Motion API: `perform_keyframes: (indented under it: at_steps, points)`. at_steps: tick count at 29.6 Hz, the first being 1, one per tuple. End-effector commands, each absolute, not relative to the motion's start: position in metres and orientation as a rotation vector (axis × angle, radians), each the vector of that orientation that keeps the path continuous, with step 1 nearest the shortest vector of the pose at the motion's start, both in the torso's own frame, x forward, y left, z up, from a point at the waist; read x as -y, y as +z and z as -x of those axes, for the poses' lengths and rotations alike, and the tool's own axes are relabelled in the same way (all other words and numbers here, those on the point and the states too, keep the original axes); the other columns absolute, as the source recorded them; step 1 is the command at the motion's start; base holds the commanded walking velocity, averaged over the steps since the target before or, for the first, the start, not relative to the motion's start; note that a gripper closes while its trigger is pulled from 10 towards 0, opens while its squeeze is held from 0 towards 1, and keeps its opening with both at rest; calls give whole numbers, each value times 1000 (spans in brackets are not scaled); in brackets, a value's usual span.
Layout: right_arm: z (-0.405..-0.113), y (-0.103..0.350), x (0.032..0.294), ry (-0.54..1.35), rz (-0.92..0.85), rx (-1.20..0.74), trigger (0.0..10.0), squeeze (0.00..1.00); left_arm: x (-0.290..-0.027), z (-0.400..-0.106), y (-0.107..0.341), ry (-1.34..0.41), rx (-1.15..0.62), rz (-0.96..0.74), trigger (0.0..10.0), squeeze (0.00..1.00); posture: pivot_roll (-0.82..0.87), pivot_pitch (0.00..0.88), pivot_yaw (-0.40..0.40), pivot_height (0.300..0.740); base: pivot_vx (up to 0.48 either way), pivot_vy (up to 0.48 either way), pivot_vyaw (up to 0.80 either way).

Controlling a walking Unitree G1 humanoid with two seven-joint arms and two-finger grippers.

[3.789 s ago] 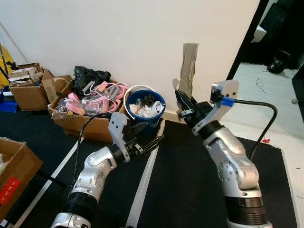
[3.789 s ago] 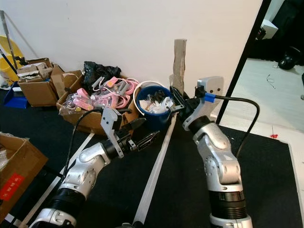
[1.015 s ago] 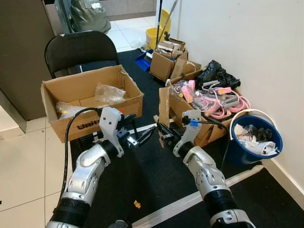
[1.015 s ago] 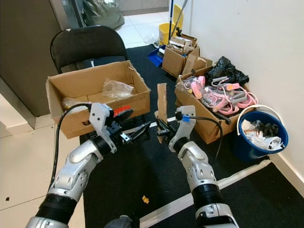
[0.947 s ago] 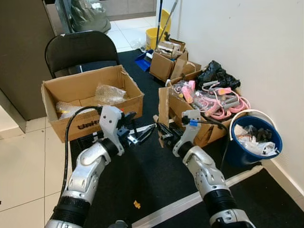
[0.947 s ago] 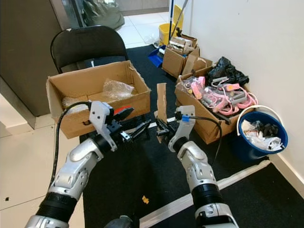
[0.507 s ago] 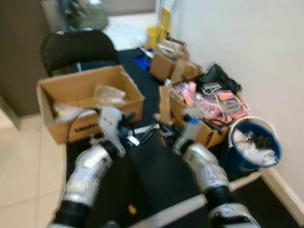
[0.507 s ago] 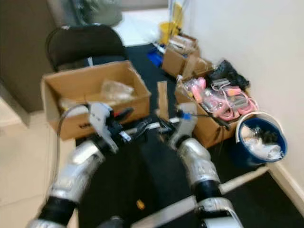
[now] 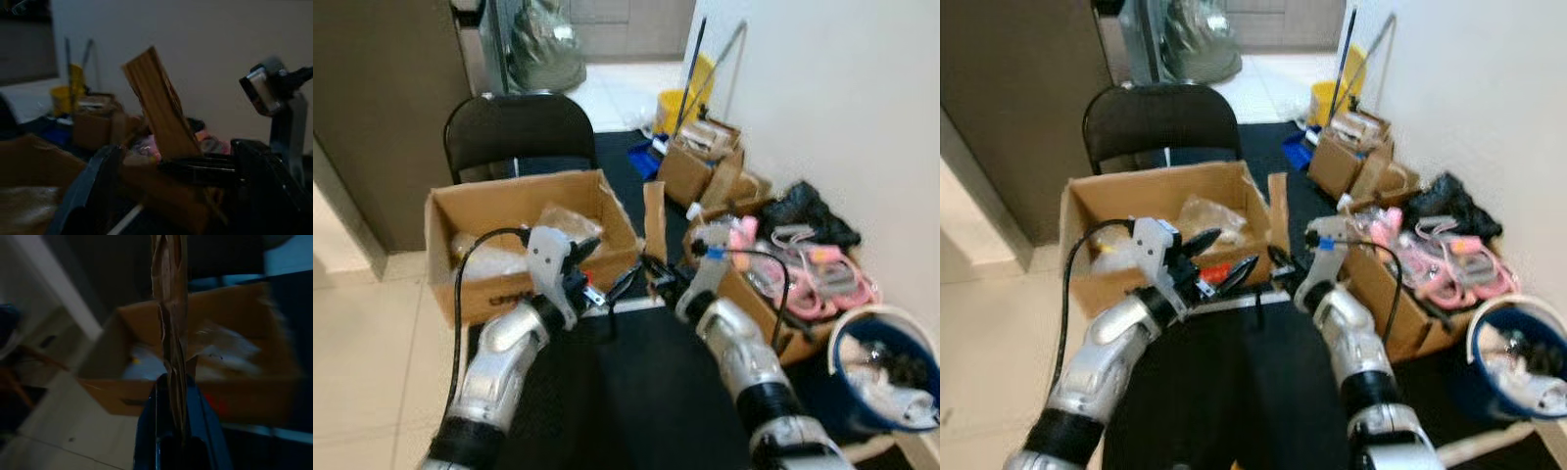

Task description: Picking trash to rubbish bin

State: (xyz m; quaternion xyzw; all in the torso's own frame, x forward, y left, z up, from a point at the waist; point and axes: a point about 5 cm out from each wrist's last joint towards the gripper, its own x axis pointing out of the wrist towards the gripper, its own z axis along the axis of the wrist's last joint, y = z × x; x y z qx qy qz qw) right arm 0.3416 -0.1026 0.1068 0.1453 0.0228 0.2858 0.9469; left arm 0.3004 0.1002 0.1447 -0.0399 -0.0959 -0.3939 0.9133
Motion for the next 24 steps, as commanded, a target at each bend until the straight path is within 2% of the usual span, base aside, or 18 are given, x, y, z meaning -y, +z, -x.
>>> perform_keyframes:
  at_steps: [1, 7, 20, 24]
  points:
    - [-340, 103, 103, 576, -282, -51, 10000, 0, -99, -300, 140, -832, 177, 66, 10000, 0, 103, 18, -9, 740, 296, 0, 775]
    - [-338, 98, 102, 552, -275, -61, 10000, 0, -95, -300, 136, -852, 160, 65, 10000, 0, 90, 12, 6, 740, 299, 0, 750]
    - [-341, 96, 101, 510, -253, -73, 10000, 0, -83, -297, 131, -910, 147, 58, 10000, 0, 78, 14, 16, 740, 277, 0, 0]
    - [-340, 94, 101, 501, -253, -90, 10000, 0, -82, -297, 131, -908, 151, 63, 10000, 0, 73, 19, 17, 740, 283, 0, -800]
